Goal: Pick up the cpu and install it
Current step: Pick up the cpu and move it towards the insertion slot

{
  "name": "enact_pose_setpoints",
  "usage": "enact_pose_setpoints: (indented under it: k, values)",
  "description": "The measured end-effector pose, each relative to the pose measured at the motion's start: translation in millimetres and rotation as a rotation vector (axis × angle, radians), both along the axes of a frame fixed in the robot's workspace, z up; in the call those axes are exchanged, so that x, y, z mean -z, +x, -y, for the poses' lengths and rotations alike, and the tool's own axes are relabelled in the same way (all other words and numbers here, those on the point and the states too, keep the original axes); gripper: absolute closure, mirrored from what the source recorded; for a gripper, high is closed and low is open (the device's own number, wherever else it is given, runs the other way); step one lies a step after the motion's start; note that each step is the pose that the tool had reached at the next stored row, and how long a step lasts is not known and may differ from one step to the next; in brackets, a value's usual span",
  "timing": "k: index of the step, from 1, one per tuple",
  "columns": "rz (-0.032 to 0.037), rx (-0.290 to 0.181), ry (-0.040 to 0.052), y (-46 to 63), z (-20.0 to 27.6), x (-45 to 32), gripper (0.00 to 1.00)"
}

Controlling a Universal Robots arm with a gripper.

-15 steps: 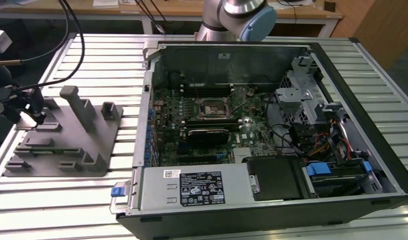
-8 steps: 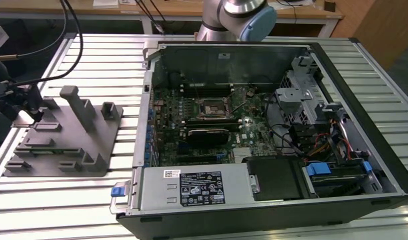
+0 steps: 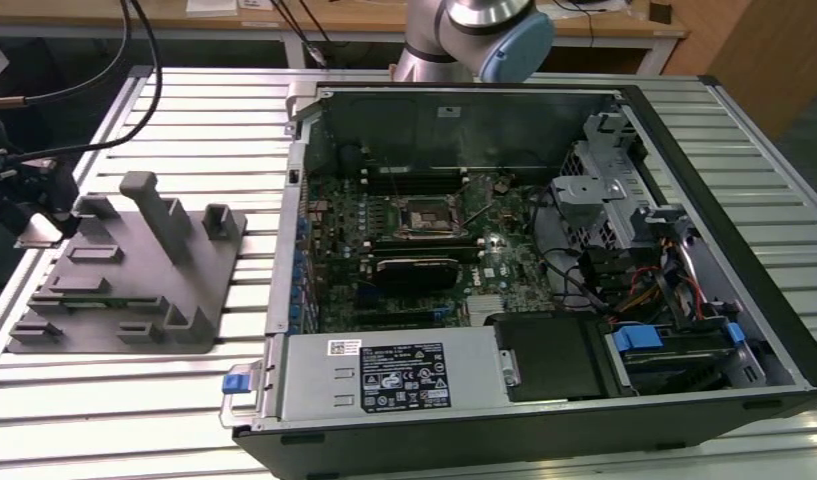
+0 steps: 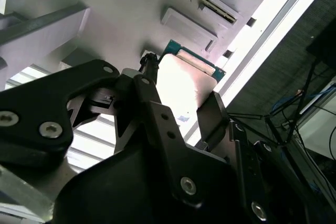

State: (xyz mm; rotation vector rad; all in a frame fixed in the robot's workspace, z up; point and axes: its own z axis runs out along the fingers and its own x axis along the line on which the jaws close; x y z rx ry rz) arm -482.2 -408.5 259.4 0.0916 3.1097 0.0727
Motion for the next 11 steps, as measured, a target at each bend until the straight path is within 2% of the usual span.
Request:
enact_pose_setpoints:
  k: [11]
  values:
    - [0.0001,0.0,0.0001,0.0,0.0,-19.5,0.46]
